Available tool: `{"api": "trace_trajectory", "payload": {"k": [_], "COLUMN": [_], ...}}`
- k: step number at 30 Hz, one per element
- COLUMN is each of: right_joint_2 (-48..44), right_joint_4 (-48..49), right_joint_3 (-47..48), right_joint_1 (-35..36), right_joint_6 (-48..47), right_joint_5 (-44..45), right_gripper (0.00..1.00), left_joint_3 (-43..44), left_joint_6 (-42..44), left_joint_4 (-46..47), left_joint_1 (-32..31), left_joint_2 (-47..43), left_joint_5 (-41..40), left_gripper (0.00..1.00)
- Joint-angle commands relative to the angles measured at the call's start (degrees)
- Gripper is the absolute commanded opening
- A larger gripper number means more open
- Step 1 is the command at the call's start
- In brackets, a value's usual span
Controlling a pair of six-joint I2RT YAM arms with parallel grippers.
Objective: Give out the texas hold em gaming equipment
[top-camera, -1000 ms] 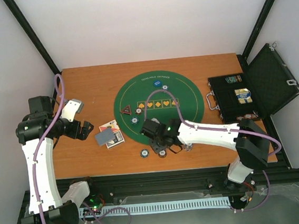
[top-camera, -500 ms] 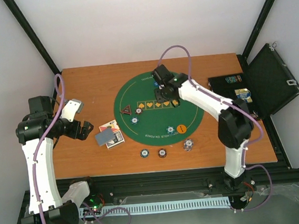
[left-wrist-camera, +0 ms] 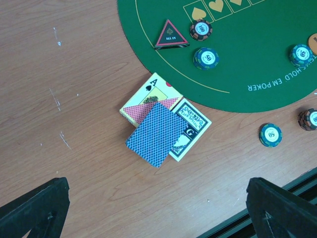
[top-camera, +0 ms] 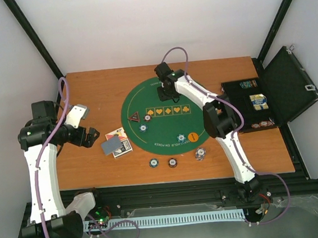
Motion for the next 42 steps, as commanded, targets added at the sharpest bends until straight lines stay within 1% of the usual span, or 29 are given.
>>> {"api": "trace_trajectory", "payload": {"k": [1,4,13,16,23,27,29,36,38,42], "right_joint_2": [4.6,7.0,9.8,10.3,10.0,9.1,8.4,3.8,0.4,-7.6], "right_joint_4": [-3.0,-3.3,-2.2,-1.9,-2.2,-2.4,-2.5,-4.0,-3.3,0.0], "right_joint_3": [7.2,9.0,9.0,9.2,9.3,9.3,9.3,7.8,4.7,-5.8], "right_joint_1": [0.2,0.2,0.2,0.3,1.3,1.9,2.1,3.5,4.5,7.2], "right_joint_6": [0.6,1.0,1.5,1.5,1.5,1.6,1.7,2.1,2.3,2.9], "right_joint_5": [-1.7,-1.5,-0.9,-0.9,-0.6,0.3,0.7,2.3,3.0,4.9], "right_gripper": [0.24,0.24,0.24,0.26,0.47,0.57,0.59,0.59,0.59,0.60], "left_joint_3": [0.1,0.1,-0.9,-1.5,-1.2,-1.3,-1.5,-1.8,-1.6,-1.1], "left_joint_6": [-0.7,-0.7,-0.6,-0.5,-0.5,-0.4,-0.2,0.0,-0.1,-0.3], "left_joint_4": [1.3,1.5,2.1,2.5,2.4,2.2,2.0,1.6,1.4,1.2], "left_joint_1": [0.2,0.2,0.2,0.2,0.2,0.2,0.2,0.2,0.2,0.2], "left_joint_2": [0.4,0.6,0.8,0.6,0.7,0.5,0.1,-0.8,-0.8,-0.8], "left_joint_5": [0.8,1.0,0.9,0.9,1.0,1.1,1.2,1.2,1.3,1.3], "left_gripper": [1.00,1.00,1.00,1.00,1.00,1.00,1.00,1.00,1.00,1.00]}}
